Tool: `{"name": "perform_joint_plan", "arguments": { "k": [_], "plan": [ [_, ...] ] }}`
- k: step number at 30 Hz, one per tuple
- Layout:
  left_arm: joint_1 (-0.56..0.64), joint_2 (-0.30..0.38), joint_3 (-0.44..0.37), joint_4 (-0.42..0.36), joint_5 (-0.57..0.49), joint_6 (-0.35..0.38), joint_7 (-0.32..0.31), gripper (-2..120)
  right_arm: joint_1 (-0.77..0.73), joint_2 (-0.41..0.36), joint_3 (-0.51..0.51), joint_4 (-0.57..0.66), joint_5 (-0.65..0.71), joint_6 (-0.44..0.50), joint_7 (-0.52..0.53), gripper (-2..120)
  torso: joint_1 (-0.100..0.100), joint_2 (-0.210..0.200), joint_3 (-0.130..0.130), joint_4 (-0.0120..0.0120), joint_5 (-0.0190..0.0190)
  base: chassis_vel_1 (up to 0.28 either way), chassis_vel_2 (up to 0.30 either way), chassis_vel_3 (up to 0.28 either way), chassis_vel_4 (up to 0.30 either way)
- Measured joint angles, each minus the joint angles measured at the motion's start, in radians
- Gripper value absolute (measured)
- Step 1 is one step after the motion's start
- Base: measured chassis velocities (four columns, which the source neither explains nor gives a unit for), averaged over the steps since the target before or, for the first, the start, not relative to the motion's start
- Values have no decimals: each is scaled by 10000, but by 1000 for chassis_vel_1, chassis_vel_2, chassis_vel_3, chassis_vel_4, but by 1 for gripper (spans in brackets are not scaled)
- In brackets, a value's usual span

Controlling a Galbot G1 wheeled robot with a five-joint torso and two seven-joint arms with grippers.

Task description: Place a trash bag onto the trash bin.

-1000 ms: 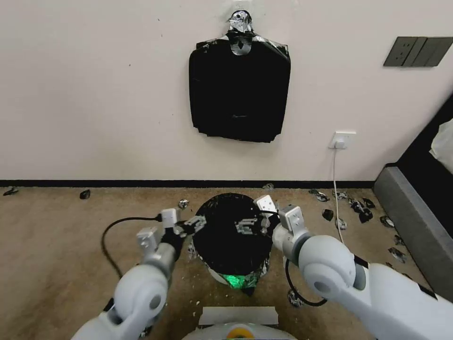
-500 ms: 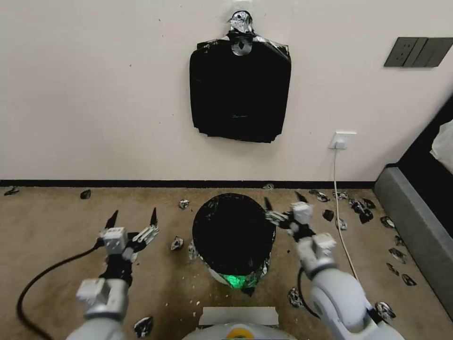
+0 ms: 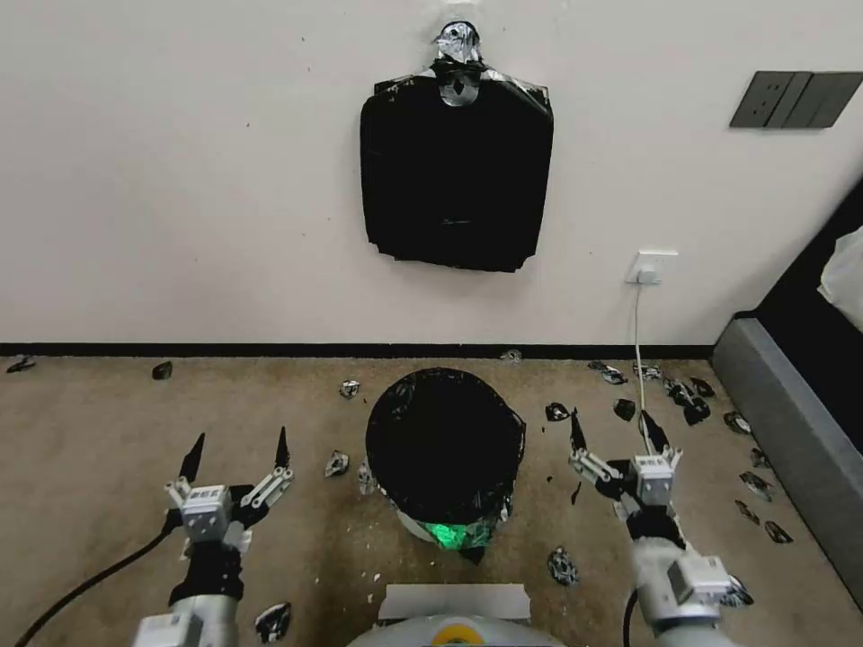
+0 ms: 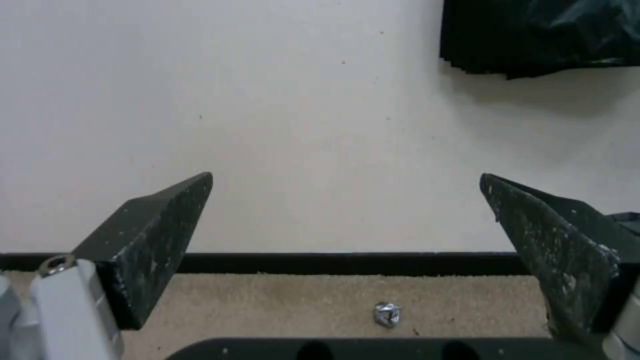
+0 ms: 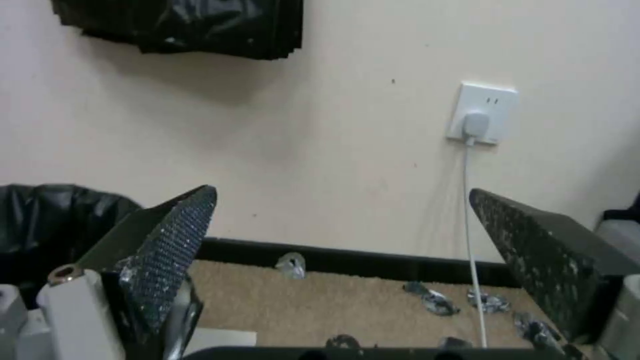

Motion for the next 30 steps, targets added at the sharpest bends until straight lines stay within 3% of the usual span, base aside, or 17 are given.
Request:
{"name": "perform_joint_plan", "arguments": {
  "k": [30],
  "plan": [
    [-46, 56, 35, 17, -51, 45, -17, 100, 67, -52, -103, -29, 36, -36, 60, 100, 0, 0, 1, 0, 0, 0, 0, 0, 0]
  ]
}}
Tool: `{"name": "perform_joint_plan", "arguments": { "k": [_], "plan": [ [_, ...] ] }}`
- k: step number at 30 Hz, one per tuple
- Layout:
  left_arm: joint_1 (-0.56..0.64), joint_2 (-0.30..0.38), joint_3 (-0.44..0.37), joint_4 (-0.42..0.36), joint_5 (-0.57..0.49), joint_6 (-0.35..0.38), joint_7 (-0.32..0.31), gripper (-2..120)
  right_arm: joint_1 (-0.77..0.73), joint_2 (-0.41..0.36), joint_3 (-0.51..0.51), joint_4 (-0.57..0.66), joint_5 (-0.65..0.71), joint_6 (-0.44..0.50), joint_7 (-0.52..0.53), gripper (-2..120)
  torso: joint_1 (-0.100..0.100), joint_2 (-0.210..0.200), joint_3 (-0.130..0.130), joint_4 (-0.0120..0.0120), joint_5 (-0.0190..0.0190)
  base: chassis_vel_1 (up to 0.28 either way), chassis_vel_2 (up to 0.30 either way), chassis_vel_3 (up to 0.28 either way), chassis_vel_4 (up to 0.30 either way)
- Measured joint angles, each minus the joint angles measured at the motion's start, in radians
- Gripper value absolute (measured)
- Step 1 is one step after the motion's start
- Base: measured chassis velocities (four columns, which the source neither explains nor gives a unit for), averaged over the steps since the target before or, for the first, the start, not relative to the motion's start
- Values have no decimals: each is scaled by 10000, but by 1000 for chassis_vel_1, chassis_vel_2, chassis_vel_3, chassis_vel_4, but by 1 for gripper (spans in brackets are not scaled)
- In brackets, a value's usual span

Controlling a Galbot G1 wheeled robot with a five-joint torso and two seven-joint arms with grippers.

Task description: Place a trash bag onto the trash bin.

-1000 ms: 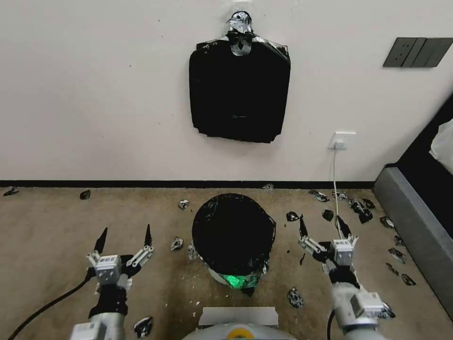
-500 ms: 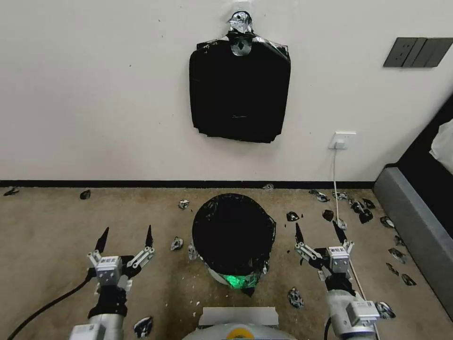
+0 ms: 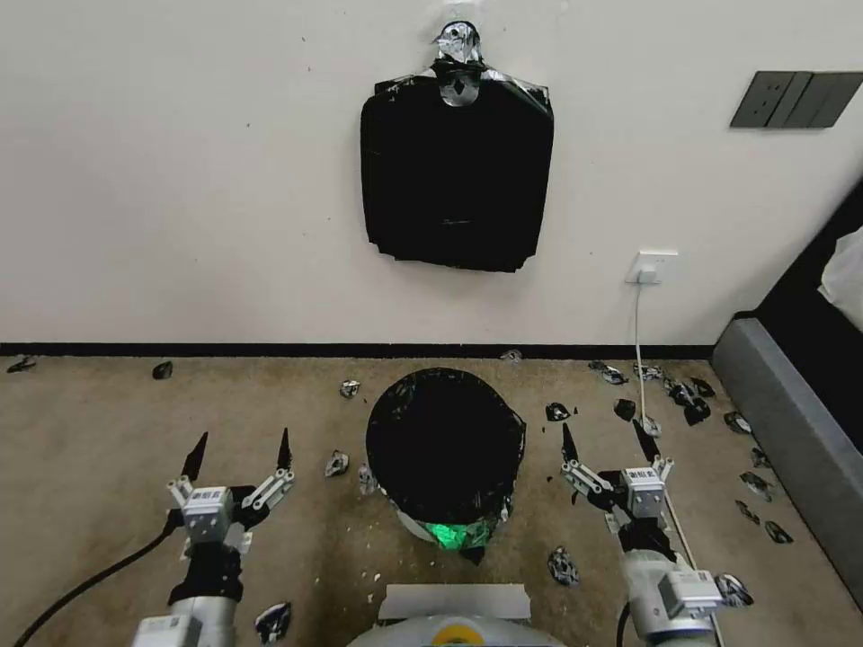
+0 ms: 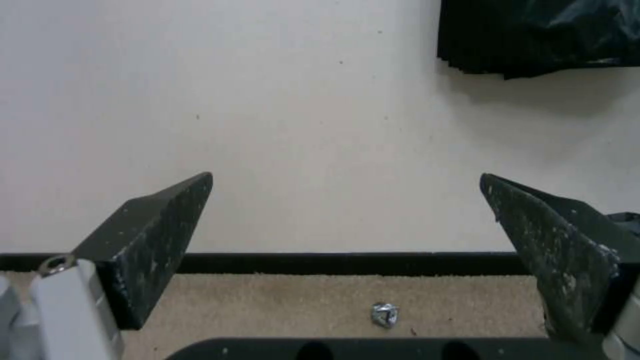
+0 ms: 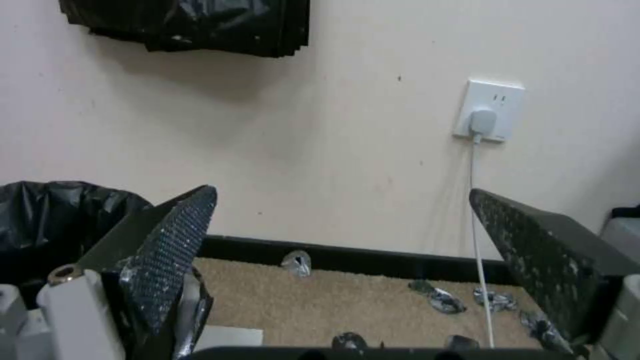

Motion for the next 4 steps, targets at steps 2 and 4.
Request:
{"name": "perform_joint_plan", "arguments": {
  "k": [2, 4],
  "plan": [
    [0, 1, 1, 0, -2, 1, -1, 100, 1, -1, -1, 0, 2, -2, 1, 100, 0, 0, 0, 0, 0, 0, 0, 0, 0],
    [0, 2, 3, 0, -4, 3, -3, 100, 3, -3, -3, 0, 5, -6, 3, 100, 0, 0, 0, 0, 0, 0, 0, 0, 0]
  ]
}}
